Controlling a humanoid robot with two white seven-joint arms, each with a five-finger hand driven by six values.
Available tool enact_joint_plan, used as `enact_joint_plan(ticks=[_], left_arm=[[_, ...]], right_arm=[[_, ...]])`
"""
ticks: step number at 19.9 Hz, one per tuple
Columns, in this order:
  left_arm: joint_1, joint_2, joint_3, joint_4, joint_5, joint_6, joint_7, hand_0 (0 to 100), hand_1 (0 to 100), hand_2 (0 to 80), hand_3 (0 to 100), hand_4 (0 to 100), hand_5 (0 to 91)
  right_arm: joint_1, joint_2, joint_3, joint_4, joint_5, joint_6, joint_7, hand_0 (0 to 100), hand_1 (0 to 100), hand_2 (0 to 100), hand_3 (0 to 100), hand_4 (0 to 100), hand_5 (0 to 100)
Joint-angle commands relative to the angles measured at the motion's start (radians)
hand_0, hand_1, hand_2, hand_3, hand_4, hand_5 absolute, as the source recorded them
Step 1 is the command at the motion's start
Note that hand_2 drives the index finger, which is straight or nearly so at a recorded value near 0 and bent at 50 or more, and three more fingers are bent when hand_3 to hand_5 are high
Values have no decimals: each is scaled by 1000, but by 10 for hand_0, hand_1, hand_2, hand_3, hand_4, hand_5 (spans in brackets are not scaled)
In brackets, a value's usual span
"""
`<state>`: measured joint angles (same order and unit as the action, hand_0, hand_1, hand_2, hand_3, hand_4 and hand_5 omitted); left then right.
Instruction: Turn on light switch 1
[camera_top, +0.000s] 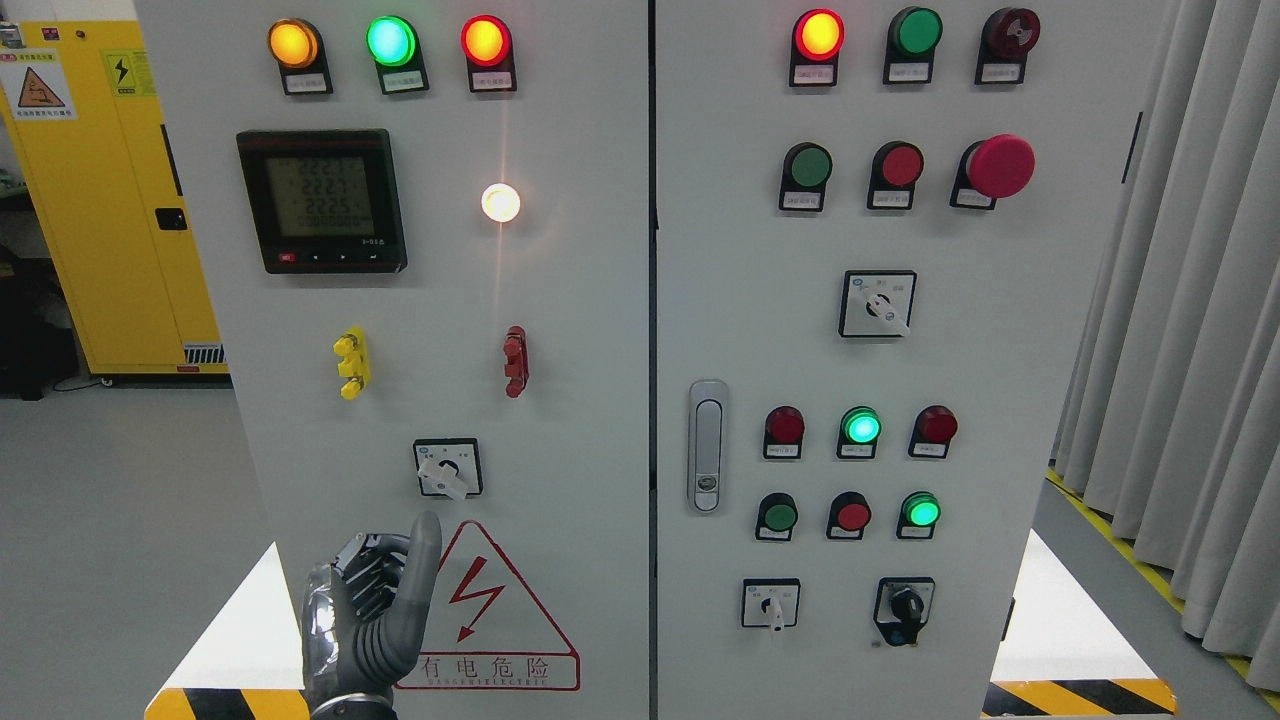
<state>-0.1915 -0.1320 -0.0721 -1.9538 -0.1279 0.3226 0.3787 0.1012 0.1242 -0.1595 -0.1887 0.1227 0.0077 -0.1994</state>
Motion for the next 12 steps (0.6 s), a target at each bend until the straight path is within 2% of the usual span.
enact_joint_plan(ticks=[1, 3, 5, 8, 12], left_arm=[[176, 28, 14, -2, 26, -95, -11, 73, 351, 637, 937, 913, 805], [228, 35, 28, 13, 72, -149, -26, 73, 346, 637, 938, 917, 795], [280, 43, 61, 56, 111, -233, -66, 74, 334, 633, 956, 921, 780], [372, 64, 106, 133, 116, -385, -136, 79, 319, 622, 954, 915, 783], [466, 98, 149, 287, 168, -511, -170, 84, 304, 608, 938, 909, 768]], right_arm=[[0, 0, 0, 0, 0, 0, 0, 0, 500, 40, 0, 0, 0], [0, 0, 0, 0, 0, 0, 0, 0, 500, 40, 0, 0, 0], [0, 0, 0, 0, 0, 0, 0, 0, 500, 40, 0, 0, 0], [0, 0, 0, 0, 0, 0, 0, 0, 500, 40, 0, 0, 0], [0, 0, 0, 0, 0, 0, 0, 0, 500, 40, 0, 0, 0]])
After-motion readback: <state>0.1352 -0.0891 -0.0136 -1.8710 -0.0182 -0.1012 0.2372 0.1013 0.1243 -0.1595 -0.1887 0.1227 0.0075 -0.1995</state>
